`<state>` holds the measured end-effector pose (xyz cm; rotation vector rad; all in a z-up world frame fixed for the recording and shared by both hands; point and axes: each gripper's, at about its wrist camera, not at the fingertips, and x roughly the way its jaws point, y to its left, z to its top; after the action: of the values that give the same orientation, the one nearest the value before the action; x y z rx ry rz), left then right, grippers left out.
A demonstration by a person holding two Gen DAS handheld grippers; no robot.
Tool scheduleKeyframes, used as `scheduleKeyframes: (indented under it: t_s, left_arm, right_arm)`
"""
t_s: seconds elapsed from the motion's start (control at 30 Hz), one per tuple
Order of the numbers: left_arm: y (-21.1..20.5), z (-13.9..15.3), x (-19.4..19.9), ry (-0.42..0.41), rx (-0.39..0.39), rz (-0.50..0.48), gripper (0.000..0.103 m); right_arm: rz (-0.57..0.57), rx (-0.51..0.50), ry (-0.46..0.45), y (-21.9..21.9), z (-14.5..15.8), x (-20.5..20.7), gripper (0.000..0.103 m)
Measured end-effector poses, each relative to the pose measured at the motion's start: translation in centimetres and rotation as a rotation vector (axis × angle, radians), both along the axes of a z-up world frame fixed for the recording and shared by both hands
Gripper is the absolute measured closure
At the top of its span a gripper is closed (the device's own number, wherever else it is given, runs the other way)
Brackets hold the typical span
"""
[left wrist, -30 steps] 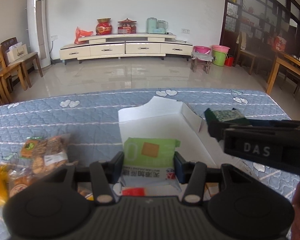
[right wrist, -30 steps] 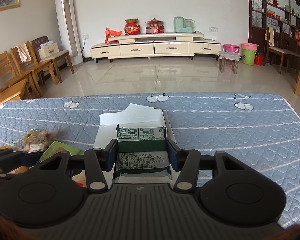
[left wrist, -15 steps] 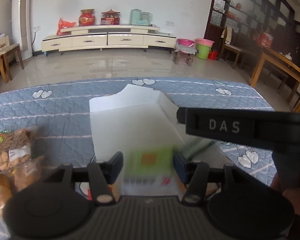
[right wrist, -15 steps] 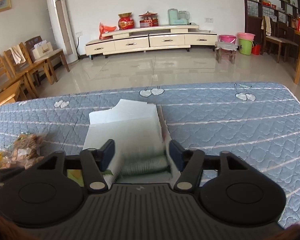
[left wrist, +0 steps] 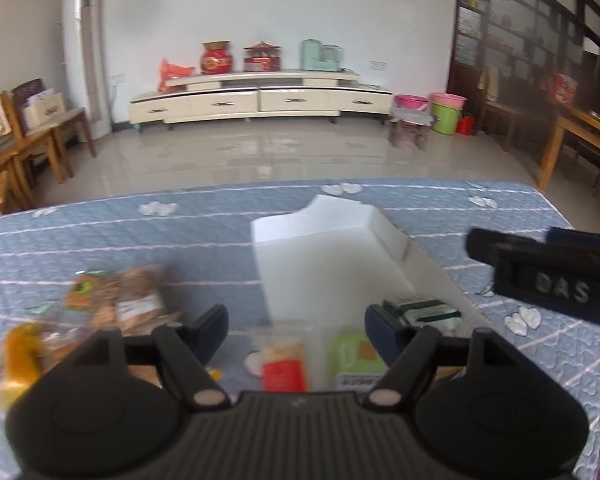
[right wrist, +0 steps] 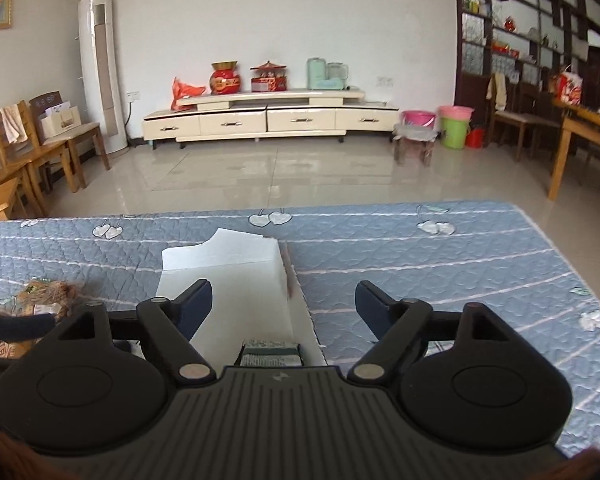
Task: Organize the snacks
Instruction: 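Open the right tool over the tray while the left tool releases the green box into it, then move both open tools back over the snack heap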
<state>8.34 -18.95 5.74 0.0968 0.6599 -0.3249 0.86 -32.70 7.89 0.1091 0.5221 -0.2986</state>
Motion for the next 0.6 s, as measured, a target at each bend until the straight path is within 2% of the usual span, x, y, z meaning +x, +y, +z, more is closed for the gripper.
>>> scheduleKeyframes:
  t_s: [0.27,0.6]
  left_arm:
    - [3.2,0.8,-1.7,-0.009,0.000,0.057,0.027]
    - [6.6,0.8,-3.0,-0.015,-0.010,0.110,0.027]
  right_arm:
    - [0.012,-0.008,0.005,1.8,0.2,-1.9,0.000]
    - [0.079,-0.001,0.023,4.6,0.0,-2.2,0.000]
